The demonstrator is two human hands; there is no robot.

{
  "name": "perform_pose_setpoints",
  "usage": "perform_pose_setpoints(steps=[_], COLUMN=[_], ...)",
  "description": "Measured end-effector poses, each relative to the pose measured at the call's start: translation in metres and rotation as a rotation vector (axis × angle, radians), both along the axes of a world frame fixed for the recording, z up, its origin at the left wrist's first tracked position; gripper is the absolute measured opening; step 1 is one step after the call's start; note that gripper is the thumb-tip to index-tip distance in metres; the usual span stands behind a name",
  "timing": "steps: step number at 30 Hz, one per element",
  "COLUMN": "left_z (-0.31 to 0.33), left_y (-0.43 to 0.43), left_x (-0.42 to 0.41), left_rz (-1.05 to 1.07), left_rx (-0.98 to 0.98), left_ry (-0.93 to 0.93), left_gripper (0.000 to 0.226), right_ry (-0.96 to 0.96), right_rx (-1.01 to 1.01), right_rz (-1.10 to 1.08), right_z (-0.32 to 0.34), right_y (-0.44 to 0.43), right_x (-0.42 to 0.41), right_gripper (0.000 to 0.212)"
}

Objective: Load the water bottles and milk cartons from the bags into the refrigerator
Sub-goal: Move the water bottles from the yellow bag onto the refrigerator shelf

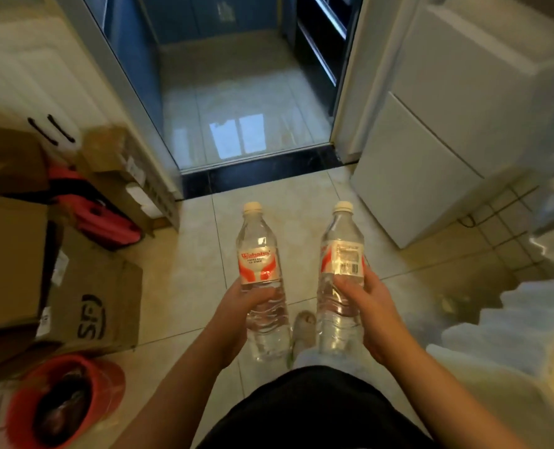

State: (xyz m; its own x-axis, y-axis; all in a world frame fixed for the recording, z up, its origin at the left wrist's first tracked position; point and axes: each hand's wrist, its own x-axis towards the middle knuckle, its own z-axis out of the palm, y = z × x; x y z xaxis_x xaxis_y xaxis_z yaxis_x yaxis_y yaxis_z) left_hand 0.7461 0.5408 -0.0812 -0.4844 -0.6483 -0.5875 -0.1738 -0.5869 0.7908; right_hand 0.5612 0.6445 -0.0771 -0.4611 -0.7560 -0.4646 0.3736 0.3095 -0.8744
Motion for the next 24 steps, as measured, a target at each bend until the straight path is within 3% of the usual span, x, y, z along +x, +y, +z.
perform_pose_setpoints(steps=[4,10,15,19,24], left_z=[0.001,0.019,0.03,0.026,0.017], left_y=[-0.058,-0.159,-0.235,-0.286,-0.348], left_x=[-0.026,-0.085,-0.138,-0.177,-0.24], left_rz=[-0.012,-0.075,-0.081,-0.104,-0.227], left_rx=[-0.033,-0.155,-0.221,-0.221,-0.189], left_ry=[0.014,-0.019,0.017,0.06,0.099], left_gripper=[0.05,0.025,0.046,0.063,0.057], right_ry=[0.225,0.352,0.383,0.379,0.422], right_rx=[-0.029,-0.101,-0.135,-0.171,-0.167], right_rz=[0.027,0.048,0.07,-0.036,-0.155], right_z=[-0.002,0.01,0.018,0.026,0.025], right_y=[-0.062,-0.163,-0.233,-0.271,-0.313], right_x=[-0.022,-0.078,-0.126,-0.154,-0.198], right_gripper=[0.049,0.058,0.063,0.058,0.058])
